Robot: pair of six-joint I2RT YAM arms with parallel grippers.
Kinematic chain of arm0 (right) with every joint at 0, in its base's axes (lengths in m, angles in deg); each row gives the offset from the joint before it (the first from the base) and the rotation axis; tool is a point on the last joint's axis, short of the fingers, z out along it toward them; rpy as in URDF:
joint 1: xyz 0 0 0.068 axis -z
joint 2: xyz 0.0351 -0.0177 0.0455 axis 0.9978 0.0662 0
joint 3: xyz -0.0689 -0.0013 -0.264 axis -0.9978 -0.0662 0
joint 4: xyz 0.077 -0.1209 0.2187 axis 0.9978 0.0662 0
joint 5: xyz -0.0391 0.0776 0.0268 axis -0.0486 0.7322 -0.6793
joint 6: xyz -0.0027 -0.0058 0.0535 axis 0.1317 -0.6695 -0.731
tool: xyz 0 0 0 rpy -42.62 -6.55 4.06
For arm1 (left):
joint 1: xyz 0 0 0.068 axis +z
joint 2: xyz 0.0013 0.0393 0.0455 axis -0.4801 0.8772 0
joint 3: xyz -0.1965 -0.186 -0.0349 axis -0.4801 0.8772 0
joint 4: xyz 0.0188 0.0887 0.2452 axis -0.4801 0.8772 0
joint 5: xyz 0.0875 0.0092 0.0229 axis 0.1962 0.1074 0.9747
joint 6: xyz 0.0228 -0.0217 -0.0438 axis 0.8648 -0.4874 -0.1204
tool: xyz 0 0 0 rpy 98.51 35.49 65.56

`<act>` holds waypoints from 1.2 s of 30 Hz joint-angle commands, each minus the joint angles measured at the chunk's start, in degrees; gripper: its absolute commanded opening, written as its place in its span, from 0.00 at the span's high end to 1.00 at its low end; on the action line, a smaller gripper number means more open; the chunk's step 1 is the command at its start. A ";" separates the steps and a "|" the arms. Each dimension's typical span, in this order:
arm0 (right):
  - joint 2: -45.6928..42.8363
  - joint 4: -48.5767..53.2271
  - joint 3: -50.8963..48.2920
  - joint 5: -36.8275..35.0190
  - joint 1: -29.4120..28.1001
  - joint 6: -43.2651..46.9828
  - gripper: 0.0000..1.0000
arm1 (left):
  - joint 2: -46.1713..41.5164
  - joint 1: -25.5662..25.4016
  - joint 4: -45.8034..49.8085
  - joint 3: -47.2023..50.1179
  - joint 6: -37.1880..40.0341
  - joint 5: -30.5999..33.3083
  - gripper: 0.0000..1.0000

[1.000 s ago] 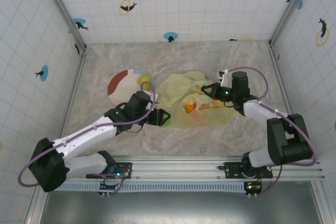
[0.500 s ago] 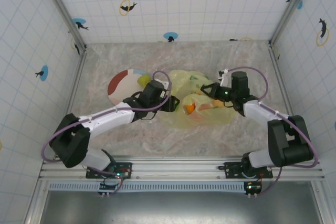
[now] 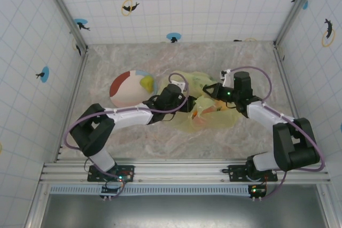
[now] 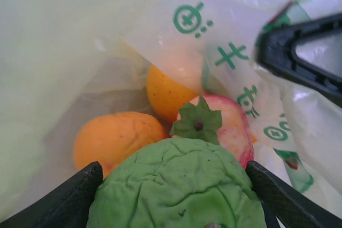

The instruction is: Place the fruits into the plastic bag

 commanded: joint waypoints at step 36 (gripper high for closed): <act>-1.94 -1.84 -1.22 -1.27 1.69 -1.32 1.00 | -6.64 0.51 4.11 1.12 4.34 0.75 0.03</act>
